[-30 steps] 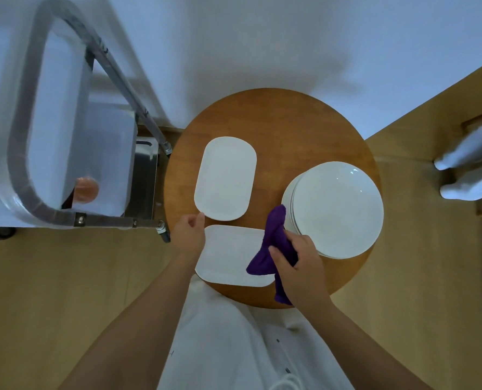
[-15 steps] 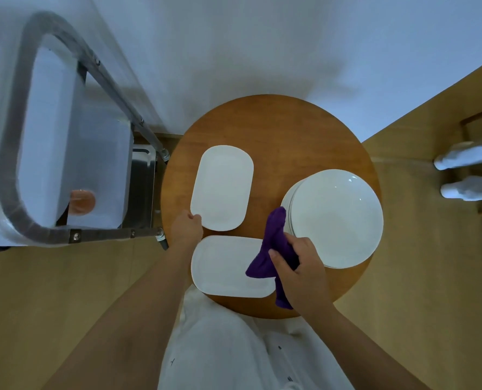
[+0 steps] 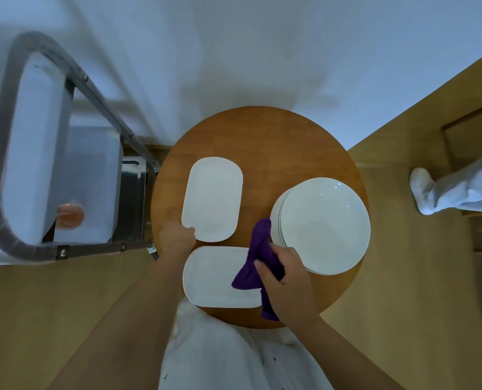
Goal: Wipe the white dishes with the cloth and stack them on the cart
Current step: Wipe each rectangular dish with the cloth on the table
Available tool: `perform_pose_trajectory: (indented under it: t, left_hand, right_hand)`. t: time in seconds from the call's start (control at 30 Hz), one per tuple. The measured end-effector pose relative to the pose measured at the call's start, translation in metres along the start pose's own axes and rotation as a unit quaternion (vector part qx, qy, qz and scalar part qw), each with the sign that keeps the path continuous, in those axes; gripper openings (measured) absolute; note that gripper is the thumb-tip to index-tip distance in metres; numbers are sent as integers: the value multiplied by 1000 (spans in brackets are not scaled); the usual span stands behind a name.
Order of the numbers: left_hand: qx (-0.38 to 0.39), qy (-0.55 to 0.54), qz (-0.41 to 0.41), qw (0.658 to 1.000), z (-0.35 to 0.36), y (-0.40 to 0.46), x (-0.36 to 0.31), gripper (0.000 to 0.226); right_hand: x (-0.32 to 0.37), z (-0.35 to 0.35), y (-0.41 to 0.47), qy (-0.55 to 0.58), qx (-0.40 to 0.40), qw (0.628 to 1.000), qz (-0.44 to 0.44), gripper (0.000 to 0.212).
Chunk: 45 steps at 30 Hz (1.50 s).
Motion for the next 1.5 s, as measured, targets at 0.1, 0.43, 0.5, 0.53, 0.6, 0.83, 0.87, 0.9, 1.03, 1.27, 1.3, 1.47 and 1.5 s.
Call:
perform_pose_trajectory:
  t: [0.1, 0.43, 0.5, 0.53, 0.6, 0.83, 0.87, 0.9, 1.03, 1.27, 1.3, 1.47, 1.5]
  left_hand:
    - [11, -2, -1, 1000, -1, -2, -2, 20]
    - [93, -57, -50, 993, -4, -8, -8, 16]
    - [91, -70, -64, 991, -8, -7, -3, 13]
    - [106, -84, -60, 989, -8, -7, -2, 12]
    - [148, -110, -43, 982, -7, -9, 2, 23]
    - [180, -317, -57, 930, -11, -35, 8, 46]
    - [185, -348, -64, 917, -13, -40, 8, 47]
    - [193, -370, -65, 906, -16, -45, 8, 48]
    - [242, -411, -26, 878, -28, -71, 7, 39]
    - [372, -482, 20, 793, -50, -119, 12, 50]
    - [387, -489, 32, 781, -53, -125, 14, 54]
    - [349, -469, 86, 807, -60, -150, 38, 33]
    - [339, -457, 90, 817, -64, -153, 42, 34]
  right_hand:
    - [3, 2, 3, -3, -3, 1000, -7, 33]
    - [2, 2, 13, 0, -4, 1000, 2, 35]
    - [2, 1, 15, 2, -6, 1000, 6, 35]
    - [2, 1, 16, 4, -7, 1000, 7, 35]
    - [3, 1, 18, 10, -6, 1000, 6, 34]
    - [13, -4, 23, 15, -18, 1000, -14, 33]
    - [15, -5, 23, 18, -24, 999, -16, 33]
    - [17, -6, 23, 21, -29, 999, -19, 32]
    - [37, -6, 23, 27, -35, 997, -60, 27]
    - [89, 17, 20, -30, -21, 992, -122, 42]
    - [92, 33, 18, -49, 4, 992, -113, 43]
    - [120, 81, 3, -200, 114, 965, -127, 42]
    - [123, 80, 2, -192, 148, 958, -156, 44]
Point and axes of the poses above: each hand's wrist, its own y-axis towards the middle knuckle, its own z-axis out of the palm, x = y × z, the point moved 5 cm from there along y, towards the middle knuckle, and after that the axes turned 15 degrees about -z, right-handed, at the moved point
